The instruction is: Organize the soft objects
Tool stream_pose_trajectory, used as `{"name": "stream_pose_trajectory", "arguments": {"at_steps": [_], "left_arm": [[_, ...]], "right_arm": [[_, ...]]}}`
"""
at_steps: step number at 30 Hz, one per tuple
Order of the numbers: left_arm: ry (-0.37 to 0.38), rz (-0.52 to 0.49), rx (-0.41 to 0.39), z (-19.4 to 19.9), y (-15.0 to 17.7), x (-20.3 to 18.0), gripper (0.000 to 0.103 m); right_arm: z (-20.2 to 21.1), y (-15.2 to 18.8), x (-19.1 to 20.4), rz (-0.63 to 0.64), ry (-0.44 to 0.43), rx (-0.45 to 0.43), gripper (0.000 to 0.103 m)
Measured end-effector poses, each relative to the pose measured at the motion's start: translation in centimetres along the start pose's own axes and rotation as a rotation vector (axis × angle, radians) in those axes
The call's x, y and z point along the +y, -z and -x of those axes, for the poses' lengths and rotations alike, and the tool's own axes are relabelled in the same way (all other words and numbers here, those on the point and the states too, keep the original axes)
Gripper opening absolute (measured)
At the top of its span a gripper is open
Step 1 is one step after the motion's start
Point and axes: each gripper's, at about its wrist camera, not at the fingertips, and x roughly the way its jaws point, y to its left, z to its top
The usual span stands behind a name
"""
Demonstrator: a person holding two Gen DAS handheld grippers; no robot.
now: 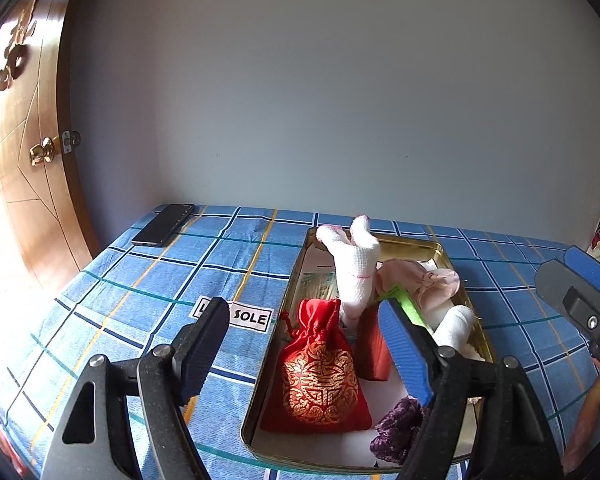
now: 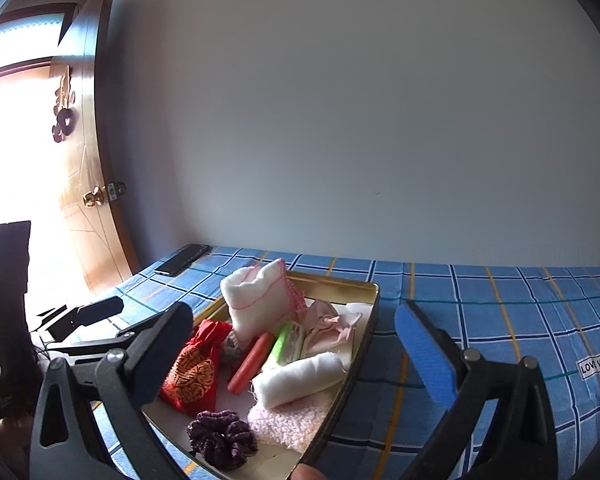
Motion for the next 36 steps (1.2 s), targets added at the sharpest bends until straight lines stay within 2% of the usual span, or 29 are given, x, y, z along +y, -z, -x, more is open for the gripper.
{"name": "stream_pose_trajectory", "arguments": {"at_steps": [5,36], "left_arm": [[-0.007,0.000,-0.011,0.22,-0.08,0.07,0.091],[-0.025,0.014,0.006,-0.39,-0.19,0.78,0.097]], "right_arm": [[0.07,-0.14,0.19,0.002,-0.003,-0.005,0.103],[-0.51,-0.29,0.75,0.009,-0.008,0.008,0.103]]}}
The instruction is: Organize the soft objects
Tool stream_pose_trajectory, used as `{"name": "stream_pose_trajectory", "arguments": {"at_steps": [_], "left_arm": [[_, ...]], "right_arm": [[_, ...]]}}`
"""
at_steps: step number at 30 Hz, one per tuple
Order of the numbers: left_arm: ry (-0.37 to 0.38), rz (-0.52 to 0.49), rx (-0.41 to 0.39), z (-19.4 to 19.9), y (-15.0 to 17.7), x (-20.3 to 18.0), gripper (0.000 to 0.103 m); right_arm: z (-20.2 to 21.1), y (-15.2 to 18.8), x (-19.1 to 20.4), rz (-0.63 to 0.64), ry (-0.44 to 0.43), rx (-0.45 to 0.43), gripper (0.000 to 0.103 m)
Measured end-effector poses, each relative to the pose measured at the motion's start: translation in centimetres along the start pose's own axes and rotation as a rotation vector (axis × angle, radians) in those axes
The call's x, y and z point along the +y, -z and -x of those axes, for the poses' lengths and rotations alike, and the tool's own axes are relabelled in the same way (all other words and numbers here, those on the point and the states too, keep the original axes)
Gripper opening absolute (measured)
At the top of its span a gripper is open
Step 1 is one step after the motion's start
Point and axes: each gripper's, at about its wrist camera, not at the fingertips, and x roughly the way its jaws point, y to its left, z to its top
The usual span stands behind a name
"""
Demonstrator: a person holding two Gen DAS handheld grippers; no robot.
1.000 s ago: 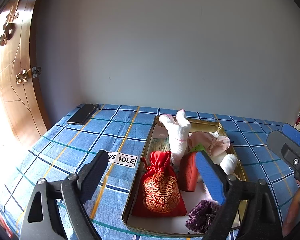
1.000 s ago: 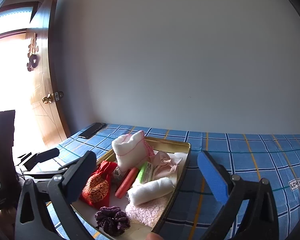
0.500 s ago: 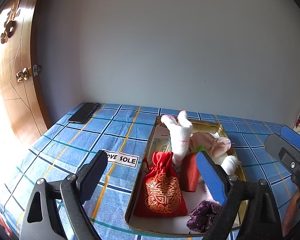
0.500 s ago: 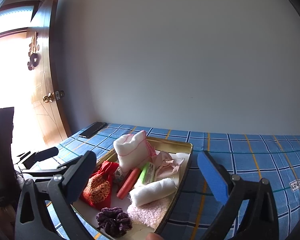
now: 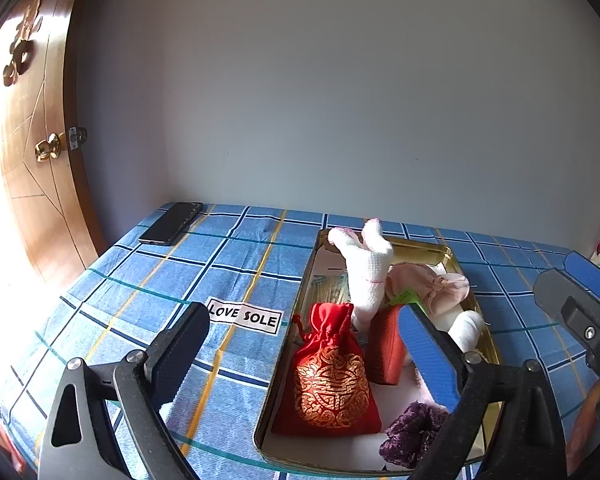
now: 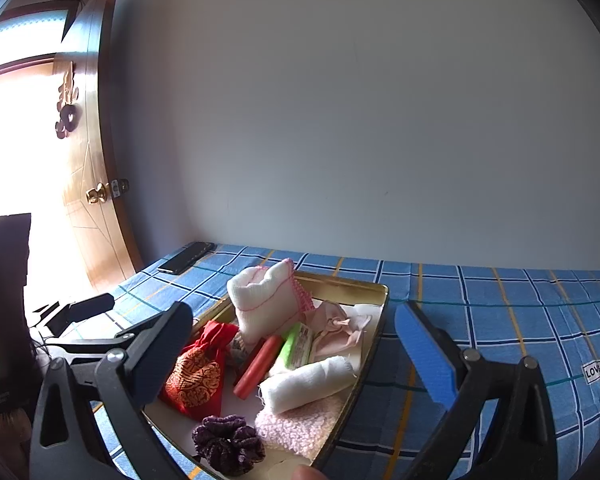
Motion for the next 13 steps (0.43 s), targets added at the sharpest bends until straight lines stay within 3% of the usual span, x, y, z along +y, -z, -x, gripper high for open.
{"name": "stream_pose_trajectory", "arguments": {"at_steps": [13], "left_arm": [[-0.005,-0.007,-0.005,0.14,0.25,-0.03,0.097]], "right_arm": [[-0.42,0.43,-0.36,-0.009,0.004,0.013,0.103]]}}
